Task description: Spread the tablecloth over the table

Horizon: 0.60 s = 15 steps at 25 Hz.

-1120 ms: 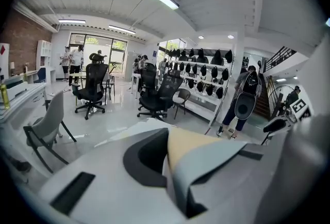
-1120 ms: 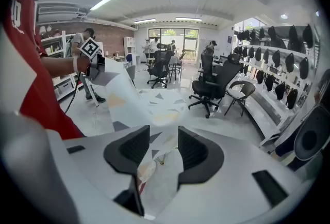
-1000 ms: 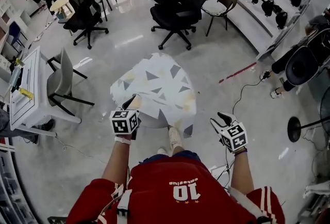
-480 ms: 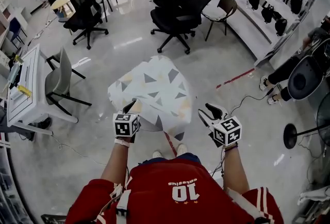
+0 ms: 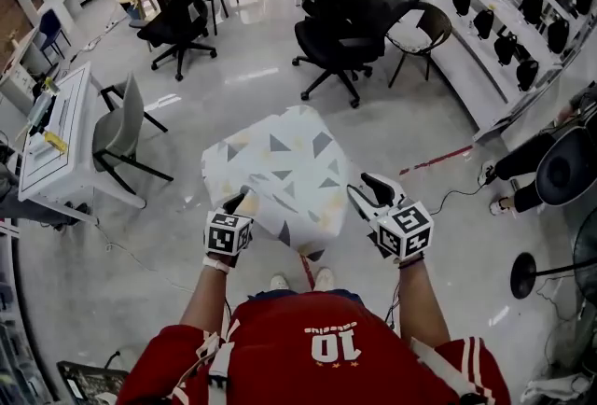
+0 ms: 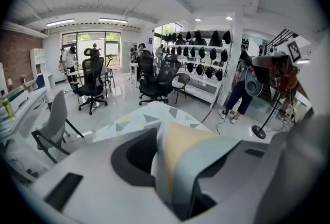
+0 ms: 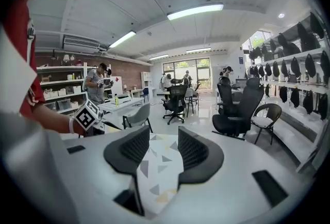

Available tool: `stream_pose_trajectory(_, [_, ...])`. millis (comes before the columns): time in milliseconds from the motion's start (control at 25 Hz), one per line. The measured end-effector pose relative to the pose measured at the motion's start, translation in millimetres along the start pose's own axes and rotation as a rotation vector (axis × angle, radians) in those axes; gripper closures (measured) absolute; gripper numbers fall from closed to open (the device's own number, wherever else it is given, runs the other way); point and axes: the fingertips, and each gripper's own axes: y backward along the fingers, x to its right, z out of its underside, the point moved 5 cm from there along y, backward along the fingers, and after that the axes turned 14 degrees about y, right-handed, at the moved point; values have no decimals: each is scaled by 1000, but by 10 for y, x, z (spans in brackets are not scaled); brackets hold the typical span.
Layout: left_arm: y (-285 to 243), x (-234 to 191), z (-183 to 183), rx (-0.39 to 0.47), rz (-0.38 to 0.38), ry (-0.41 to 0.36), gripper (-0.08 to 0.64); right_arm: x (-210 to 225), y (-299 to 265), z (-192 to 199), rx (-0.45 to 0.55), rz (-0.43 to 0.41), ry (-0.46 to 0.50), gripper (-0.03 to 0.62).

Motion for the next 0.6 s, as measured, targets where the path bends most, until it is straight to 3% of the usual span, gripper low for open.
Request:
stream_pose_trajectory(120, [58, -10, 91, -36, -17, -35, 389, 80, -16, -24, 18, -15, -2, 411])
stream_pose_trajectory(320, [195, -81, 184, -143, -113, -246, 347, 123, -127, -16, 28, -63, 1, 411])
stream_pose_trajectory(600, [446, -222, 409, -261, -141, -285, 339, 148, -273, -93, 57, -100, 8, 411])
